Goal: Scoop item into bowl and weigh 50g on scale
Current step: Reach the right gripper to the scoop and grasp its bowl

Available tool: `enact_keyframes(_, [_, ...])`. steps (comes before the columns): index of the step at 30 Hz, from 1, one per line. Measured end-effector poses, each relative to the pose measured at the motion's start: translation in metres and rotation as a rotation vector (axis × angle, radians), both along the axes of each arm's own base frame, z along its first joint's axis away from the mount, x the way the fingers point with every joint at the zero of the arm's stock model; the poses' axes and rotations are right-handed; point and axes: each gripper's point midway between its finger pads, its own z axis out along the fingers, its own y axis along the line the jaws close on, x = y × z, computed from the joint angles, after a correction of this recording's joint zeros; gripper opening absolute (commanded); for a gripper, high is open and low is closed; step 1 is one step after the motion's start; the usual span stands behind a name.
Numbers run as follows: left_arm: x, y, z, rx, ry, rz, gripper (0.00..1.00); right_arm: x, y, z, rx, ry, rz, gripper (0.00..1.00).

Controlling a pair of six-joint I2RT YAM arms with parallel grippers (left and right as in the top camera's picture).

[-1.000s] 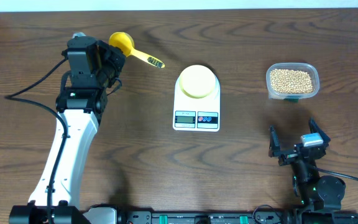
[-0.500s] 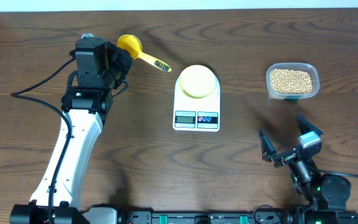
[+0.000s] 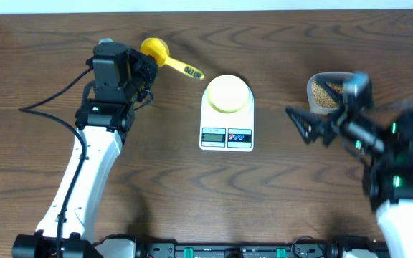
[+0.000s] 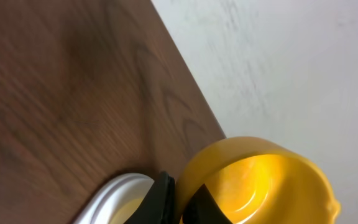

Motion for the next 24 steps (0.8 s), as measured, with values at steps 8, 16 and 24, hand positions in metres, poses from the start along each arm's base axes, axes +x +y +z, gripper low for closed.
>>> enact_keyframes(8, [0.001,0.003,0.0,-0.142,0.034,0.11,0.08,0.064,0.049,0.007,0.081,0.177,0.291,0.99])
enact_keyframes(16, [-0.001,-0.01,0.0,-0.16,0.04,0.11,0.08,0.076,0.095,-0.02,0.093,0.257,0.422,0.99])
enact_keyframes(24, [0.011,-0.048,-0.011,-0.18,0.029,0.067,0.08,0.082,0.101,-0.022,0.105,0.285,0.399,0.86])
